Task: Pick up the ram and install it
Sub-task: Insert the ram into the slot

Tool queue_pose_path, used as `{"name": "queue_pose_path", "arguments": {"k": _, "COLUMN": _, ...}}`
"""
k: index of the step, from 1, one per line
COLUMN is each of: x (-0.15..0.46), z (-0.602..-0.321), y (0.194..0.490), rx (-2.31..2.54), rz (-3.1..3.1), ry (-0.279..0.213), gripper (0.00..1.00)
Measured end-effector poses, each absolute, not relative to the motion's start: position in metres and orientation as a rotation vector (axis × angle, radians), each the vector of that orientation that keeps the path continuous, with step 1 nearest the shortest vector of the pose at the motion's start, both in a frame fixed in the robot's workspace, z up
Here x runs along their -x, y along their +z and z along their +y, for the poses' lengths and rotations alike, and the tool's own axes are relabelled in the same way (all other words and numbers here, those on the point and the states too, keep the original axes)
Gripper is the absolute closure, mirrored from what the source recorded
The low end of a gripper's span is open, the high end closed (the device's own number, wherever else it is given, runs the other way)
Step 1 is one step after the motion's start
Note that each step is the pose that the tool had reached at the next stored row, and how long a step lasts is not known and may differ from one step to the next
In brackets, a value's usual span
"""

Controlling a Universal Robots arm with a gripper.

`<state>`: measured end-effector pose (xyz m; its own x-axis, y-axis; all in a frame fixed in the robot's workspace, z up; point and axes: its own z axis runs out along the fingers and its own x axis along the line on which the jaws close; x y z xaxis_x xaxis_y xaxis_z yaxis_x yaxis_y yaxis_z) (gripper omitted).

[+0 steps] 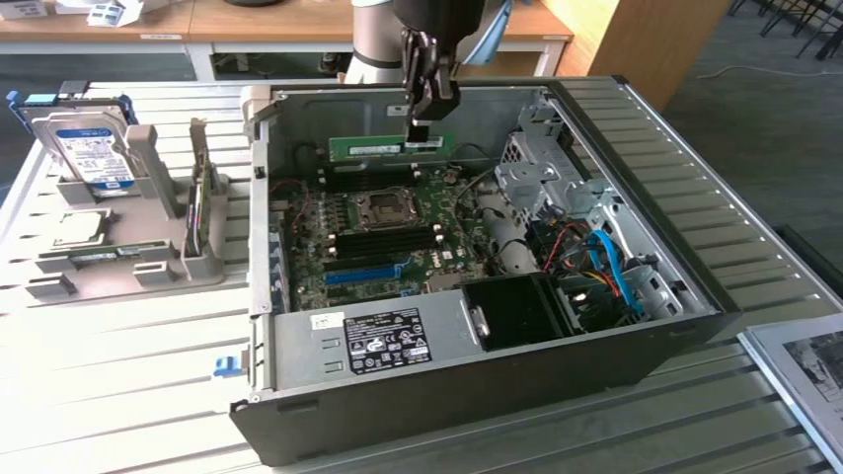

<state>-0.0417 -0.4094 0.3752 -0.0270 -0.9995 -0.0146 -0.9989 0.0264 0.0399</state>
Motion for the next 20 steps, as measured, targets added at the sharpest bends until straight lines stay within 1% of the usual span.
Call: {"name": "queue_pose_path", "arguments": {"k": 20, "x": 0.042, "z": -0.41, "y": 0.339, "rx": -2.18, "rz": -2.239, "ry": -0.058, "gripper": 0.88}}
